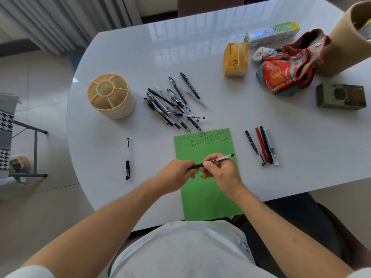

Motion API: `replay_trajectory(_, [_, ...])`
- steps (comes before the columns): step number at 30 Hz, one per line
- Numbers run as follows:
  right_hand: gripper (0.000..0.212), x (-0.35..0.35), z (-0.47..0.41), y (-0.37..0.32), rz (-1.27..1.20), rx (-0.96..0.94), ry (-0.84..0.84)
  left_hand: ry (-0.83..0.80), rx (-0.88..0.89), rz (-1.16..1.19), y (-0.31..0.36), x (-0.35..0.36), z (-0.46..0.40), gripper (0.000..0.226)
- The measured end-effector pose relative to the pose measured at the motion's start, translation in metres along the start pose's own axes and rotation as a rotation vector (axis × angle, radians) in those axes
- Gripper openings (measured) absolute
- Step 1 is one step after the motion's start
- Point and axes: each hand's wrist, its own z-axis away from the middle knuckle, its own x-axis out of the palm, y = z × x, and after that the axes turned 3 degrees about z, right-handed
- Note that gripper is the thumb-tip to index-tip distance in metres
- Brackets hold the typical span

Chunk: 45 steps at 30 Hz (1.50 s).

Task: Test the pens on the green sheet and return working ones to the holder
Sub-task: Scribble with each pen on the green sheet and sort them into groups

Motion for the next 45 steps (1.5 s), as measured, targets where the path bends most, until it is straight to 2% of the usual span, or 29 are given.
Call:
replay_trajectory(15, [0.011,0.006,-0.001,0.005,0.048,0.019,0.115,0.046,-0.064,-0.047,0.018,0.008,-0.005,0.025])
replay_trajectory(20, [0.011,-0.013,-0.014,-0.009,0.165,0.05,0.103,0.067,-0.043,-0.002,0.021,0.013,-0.012,0.022])
replay_trajectory(22, [0.011,-0.039,-0.032,-0.017,0.303,0.061,0.16,0.068,-0.022,-0.07,0.018,0.015,-0.016,0.034])
replay_trajectory(24, [0.009,-0.069,-0.05,-0.024,0.654,0.039,0.222,0.116,-0.007,-0.149,0.007,0.013,-0.017,0.049])
replay_trajectory(27, [0.017,-0.104,-0.07,-0.024,1.05,0.047,0.251,0.179,0.048,-0.275,-0.013,0.009,-0.012,0.043])
replay_trajectory(30, [0.025,-0.115,-0.076,-0.02,1.219,0.075,0.22,0.146,0.018,-0.359,-0.03,0.009,-0.004,0.043])
replay_trajectory(33, [0.026,-0.116,-0.077,-0.021,1.347,0.085,0.284,0.102,0.0,-0.383,-0.042,0.013,0.005,0.044])
replay_trajectory(36, [0.036,-0.093,-0.086,-0.032,1.365,-0.026,0.326,0.09,-0.01,-0.369,-0.047,0.015,0.01,0.042])
replay_trajectory(41, [0.036,-0.021,-0.124,-0.058,1.188,-0.288,0.191,0.069,-0.022,-0.373,-0.046,0.014,0.011,0.044])
replay_trajectory(45, [0.034,0.011,-0.156,-0.056,1.18,-0.275,0.14,0.049,-0.028,-0.36,-0.047,0.014,0.012,0.046])
